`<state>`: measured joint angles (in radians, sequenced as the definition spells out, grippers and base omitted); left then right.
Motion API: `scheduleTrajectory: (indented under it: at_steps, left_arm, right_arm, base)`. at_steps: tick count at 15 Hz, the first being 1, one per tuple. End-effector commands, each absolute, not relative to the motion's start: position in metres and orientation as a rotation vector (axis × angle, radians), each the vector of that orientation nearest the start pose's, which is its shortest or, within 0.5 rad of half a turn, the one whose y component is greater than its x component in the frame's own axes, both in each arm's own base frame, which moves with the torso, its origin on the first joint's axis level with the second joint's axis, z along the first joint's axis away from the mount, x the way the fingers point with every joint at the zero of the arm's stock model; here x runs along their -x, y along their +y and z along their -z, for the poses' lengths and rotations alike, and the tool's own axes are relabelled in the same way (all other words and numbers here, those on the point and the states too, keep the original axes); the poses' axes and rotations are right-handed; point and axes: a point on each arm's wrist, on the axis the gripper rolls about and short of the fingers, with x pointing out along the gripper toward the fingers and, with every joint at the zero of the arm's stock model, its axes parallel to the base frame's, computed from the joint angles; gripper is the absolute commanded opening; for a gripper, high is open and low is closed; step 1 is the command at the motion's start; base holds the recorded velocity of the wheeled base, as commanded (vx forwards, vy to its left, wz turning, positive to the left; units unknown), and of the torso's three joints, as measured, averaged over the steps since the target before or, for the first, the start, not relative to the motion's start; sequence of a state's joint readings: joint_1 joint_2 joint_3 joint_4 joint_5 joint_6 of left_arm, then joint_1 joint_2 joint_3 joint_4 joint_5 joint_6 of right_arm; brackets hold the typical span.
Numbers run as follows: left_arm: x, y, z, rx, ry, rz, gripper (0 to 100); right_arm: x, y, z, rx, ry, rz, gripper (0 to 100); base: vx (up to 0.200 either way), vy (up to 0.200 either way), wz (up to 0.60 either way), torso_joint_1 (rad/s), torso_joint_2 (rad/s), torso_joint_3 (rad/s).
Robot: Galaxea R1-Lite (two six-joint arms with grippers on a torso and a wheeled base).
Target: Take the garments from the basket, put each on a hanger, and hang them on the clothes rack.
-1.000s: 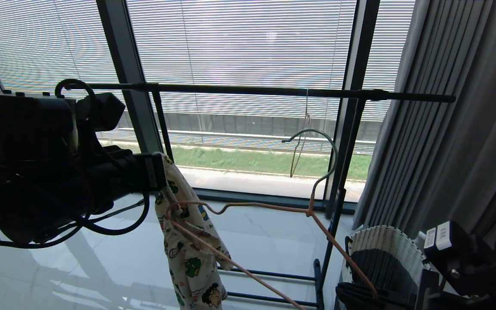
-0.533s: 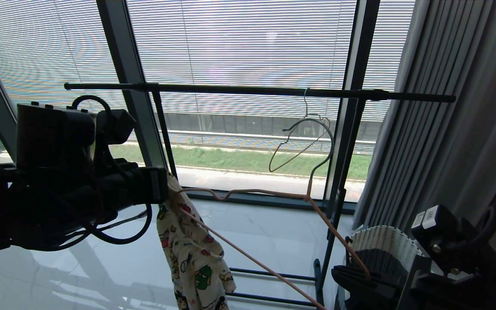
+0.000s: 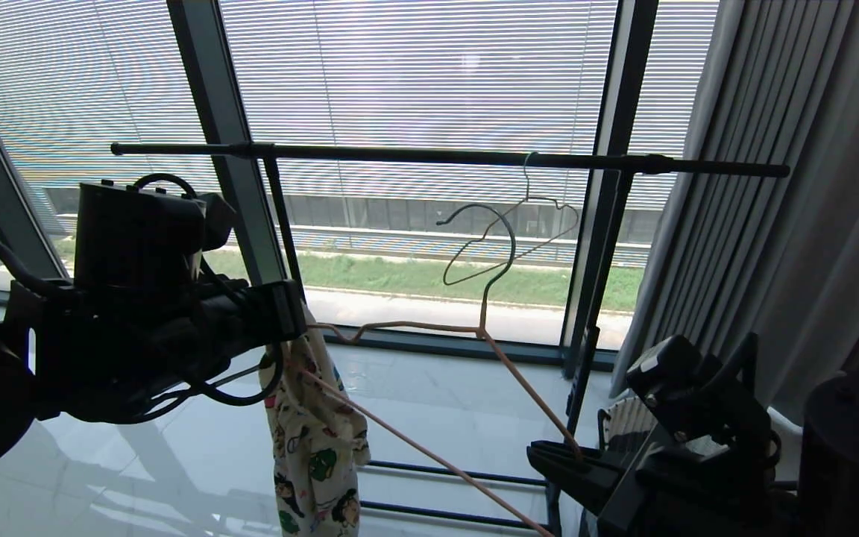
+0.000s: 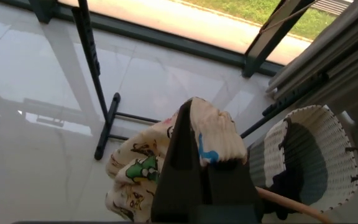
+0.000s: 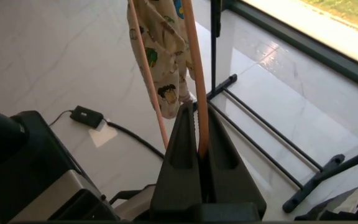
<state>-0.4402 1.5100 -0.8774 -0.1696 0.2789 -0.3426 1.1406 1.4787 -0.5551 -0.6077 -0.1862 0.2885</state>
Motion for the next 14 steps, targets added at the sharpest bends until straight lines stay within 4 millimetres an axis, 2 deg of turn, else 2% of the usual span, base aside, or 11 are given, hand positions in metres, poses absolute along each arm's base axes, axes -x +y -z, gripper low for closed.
scheduleTrajectory:
  at_steps: [1, 5, 9, 14]
  left_arm:
    - [-0.236, -0.104, -0.212, 0.177, 0.452, 0.082, 0]
    - [-0.238, -0.104, -0.214, 0.177, 0.446, 0.074, 0]
    - [-0.242, -0.105, -0.208, 0.158, 0.453, 0.022, 0]
    - [-0.251, -0.102, -0.207, 0.163, 0.445, -0.042, 0]
  right_arm:
    - [-0.107, 0.224, -0.165, -0.036, 0.415, -0.891, 0]
    - [-0.114, 0.233, -0.162, -0.021, 0.404, -0.81, 0]
    - [-0.123, 0.233, -0.172, -0.046, 0.362, -0.745, 0]
    - [-0.131, 0.246, -0.18, -0.045, 0.316, -0.699, 0]
  base:
    - [0.0, 0.0, 0.0, 0.0, 0.0, 0.0]
    - [0.0, 0.0, 0.0, 0.0, 0.0, 0.0]
    - [0.0, 0.0, 0.0, 0.0, 0.0, 0.0]
    - [0.0, 0.0, 0.0, 0.0, 0.0, 0.0]
